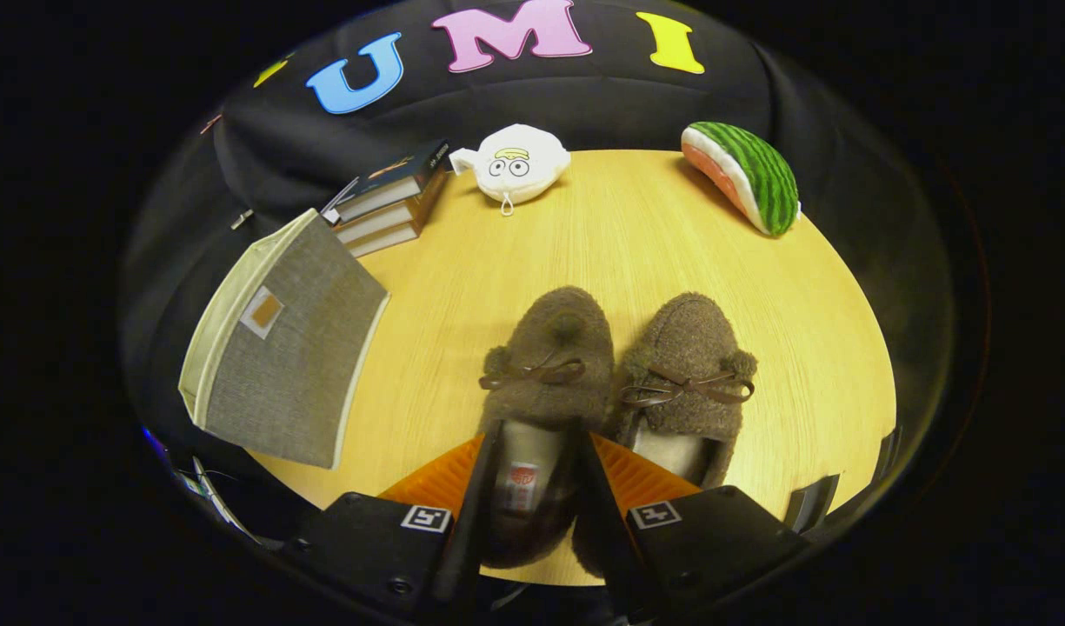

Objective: Open the storage box then place both shoes into the box .Put the left shoe in first, then the right shoe, with the right side of both shoes facing outward in a uniform manner.

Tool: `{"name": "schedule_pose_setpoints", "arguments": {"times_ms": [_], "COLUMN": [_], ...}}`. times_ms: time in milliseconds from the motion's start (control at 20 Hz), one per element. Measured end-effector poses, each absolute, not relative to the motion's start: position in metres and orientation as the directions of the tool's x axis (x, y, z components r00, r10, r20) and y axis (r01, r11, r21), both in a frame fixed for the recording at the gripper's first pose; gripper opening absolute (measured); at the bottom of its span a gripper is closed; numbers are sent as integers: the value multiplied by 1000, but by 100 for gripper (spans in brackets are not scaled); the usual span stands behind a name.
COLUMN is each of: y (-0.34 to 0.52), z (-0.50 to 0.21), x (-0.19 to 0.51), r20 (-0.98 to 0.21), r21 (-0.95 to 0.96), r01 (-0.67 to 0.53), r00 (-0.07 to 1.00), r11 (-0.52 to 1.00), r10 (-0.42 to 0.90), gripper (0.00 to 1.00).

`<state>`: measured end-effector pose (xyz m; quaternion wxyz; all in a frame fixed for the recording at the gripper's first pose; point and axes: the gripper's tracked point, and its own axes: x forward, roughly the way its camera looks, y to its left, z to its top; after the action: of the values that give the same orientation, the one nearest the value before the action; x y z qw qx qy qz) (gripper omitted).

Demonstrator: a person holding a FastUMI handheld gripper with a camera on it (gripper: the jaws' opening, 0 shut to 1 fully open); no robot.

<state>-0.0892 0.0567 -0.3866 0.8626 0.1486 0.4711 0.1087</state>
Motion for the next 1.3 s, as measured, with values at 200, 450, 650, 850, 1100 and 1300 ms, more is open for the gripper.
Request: {"name": "schedule_pose_setpoints", "arguments": {"times_ms": [200,450,650,850,1100,1300], "y": [52,45,42,48,45,54], "z": [-400,-415,-409,-382,-312,-233], "x": [-74,-59,-54,-50,-36,-19], "r20": [-792,-809,-803,-775,-725,-663], "r21": [332,297,304,358,391,421], "r01": [-36,20,71,112,145,120], "r00": [532,536,556,590,657,717], "r11": [943,955,950,927,909,899], "r10": [299,241,215,228,207,215], "gripper": [44,33,9,5,5,6]}}
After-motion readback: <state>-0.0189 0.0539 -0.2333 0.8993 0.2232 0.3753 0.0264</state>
